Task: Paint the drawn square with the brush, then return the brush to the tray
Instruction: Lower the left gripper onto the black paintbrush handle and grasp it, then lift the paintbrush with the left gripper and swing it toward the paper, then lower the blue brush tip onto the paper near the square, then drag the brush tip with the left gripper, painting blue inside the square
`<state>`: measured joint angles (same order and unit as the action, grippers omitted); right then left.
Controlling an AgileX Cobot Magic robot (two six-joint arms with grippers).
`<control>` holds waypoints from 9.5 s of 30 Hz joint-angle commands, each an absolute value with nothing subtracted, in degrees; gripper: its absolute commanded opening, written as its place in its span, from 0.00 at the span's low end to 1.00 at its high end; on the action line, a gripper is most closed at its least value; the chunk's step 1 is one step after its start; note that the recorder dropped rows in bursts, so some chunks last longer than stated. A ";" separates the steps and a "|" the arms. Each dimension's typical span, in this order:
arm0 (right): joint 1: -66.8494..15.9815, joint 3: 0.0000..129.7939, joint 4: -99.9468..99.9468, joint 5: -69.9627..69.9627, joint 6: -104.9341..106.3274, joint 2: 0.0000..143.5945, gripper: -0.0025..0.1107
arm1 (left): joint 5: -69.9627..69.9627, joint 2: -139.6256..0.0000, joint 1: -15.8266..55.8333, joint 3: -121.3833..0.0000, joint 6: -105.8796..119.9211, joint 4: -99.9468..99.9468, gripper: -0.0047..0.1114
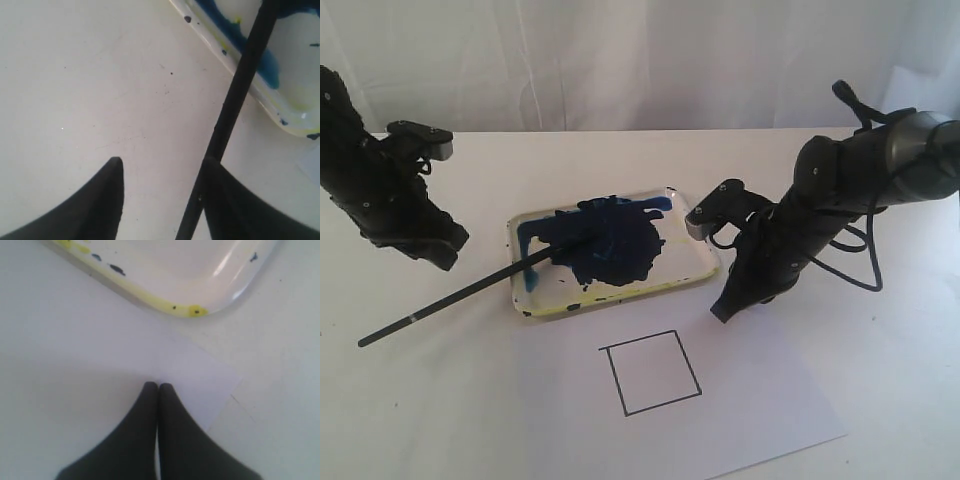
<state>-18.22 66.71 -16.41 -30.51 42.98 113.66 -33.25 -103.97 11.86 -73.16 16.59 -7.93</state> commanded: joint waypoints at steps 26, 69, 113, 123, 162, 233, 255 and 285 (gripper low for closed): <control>-18.23 66.57 -15.62 -30.56 43.66 114.39 0.02 | -17.92 -104.80 12.07 -61.76 54.32 -46.96 0.49; -18.23 66.57 -15.62 -30.67 43.66 114.39 0.02 | -17.71 -106.57 12.07 -61.76 59.36 -44.21 0.04; -18.23 66.57 -15.62 -32.97 43.66 114.39 0.02 | -64.46 -87.36 30.09 -72.56 23.92 -8.22 0.04; -18.23 66.57 -15.62 -33.19 43.66 114.39 0.02 | -60.56 -99.50 32.68 -75.67 22.80 -11.36 0.04; -18.23 66.57 -15.62 -32.71 43.66 114.39 0.02 | -57.32 -106.33 32.78 -76.68 28.29 -14.46 0.04; -18.23 66.57 -15.50 -32.26 43.66 114.39 0.02 | -67.89 -103.34 32.78 -76.68 24.19 -5.26 0.04; -18.23 66.57 -15.50 -31.59 43.66 114.39 0.02 | -63.78 -103.33 32.78 -73.74 25.50 -5.01 0.04; -18.23 66.57 -15.50 -31.59 43.66 114.39 0.02 | -61.67 -103.43 36.38 -77.76 23.64 -6.29 0.04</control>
